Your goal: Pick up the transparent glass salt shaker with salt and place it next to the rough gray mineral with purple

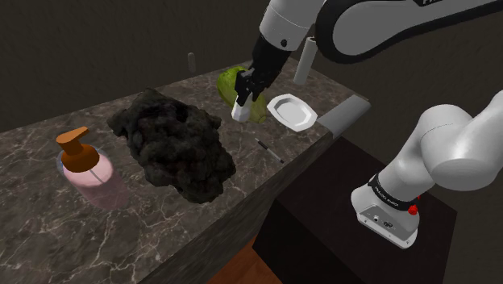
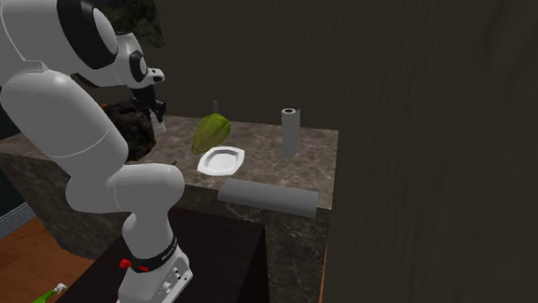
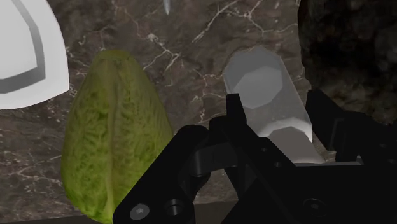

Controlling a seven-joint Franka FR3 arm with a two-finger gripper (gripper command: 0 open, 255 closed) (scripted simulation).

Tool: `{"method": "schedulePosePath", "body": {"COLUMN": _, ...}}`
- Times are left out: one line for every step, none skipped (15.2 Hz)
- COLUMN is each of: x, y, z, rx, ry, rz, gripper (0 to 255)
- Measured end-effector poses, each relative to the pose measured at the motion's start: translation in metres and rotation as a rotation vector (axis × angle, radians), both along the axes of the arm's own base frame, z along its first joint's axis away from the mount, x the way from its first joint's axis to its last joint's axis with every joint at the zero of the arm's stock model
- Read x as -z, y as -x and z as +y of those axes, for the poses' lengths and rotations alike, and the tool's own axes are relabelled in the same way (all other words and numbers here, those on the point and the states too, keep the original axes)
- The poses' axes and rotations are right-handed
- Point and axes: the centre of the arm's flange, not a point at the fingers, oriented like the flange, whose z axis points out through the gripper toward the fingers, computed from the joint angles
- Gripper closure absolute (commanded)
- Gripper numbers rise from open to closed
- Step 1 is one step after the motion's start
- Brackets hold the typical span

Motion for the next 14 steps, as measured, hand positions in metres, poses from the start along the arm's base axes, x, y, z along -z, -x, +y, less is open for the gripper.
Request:
{"method": "schedulePosePath", "body": {"x": 0.005, "y": 0.000, "z": 0.000, "rx": 0.000, "ry": 0.000, "rz": 0.000, "gripper": 255}}
{"method": "schedulePosePath", "body": {"x": 0.011, "y": -0.001, "z": 0.000, "rx": 0.000, "ry": 0.000, "rz": 0.000, "gripper": 255}}
{"method": "schedulePosePath", "body": {"x": 0.015, "y": -0.001, "z": 0.000, "rx": 0.000, "ry": 0.000, "rz": 0.000, "gripper": 255}}
{"method": "schedulePosePath", "body": {"x": 0.021, "y": 0.000, "z": 0.000, "rx": 0.000, "ry": 0.000, "rz": 0.000, "gripper": 255}}
{"method": "schedulePosePath", "body": {"x": 0.026, "y": -0.001, "z": 0.001, "rx": 0.000, "ry": 0.000, "rz": 0.000, "gripper": 255}}
{"method": "schedulePosePath", "body": {"x": 0.032, "y": -0.002, "z": 0.001, "rx": 0.000, "ry": 0.000, "rz": 0.000, "gripper": 255}}
{"method": "schedulePosePath", "body": {"x": 0.036, "y": -0.001, "z": 0.001, "rx": 0.000, "ry": 0.000, "rz": 0.000, "gripper": 255}}
{"method": "schedulePosePath", "body": {"x": 0.041, "y": -0.001, "z": 0.000, "rx": 0.000, "ry": 0.000, "rz": 0.000, "gripper": 255}}
{"method": "schedulePosePath", "body": {"x": 0.047, "y": 0.000, "z": -0.001, "rx": 0.000, "ry": 0.000, "rz": 0.000, "gripper": 255}}
{"method": "schedulePosePath", "body": {"x": 0.053, "y": 0.001, "z": 0.000, "rx": 0.000, "ry": 0.000, "rz": 0.000, "gripper": 255}}
{"method": "schedulePosePath", "body": {"x": 0.059, "y": 0.000, "z": 0.000, "rx": 0.000, "ry": 0.000, "rz": 0.000, "gripper": 255}}
{"method": "schedulePosePath", "body": {"x": 0.063, "y": -0.001, "z": 0.000, "rx": 0.000, "ry": 0.000, "rz": 0.000, "gripper": 255}}
{"method": "schedulePosePath", "body": {"x": 0.069, "y": -0.001, "z": 0.000, "rx": 0.000, "ry": 0.000, "rz": 0.000, "gripper": 255}}
{"method": "schedulePosePath", "body": {"x": 0.074, "y": 0.000, "z": 0.000, "rx": 0.000, "ry": 0.000, "rz": 0.000, "gripper": 255}}
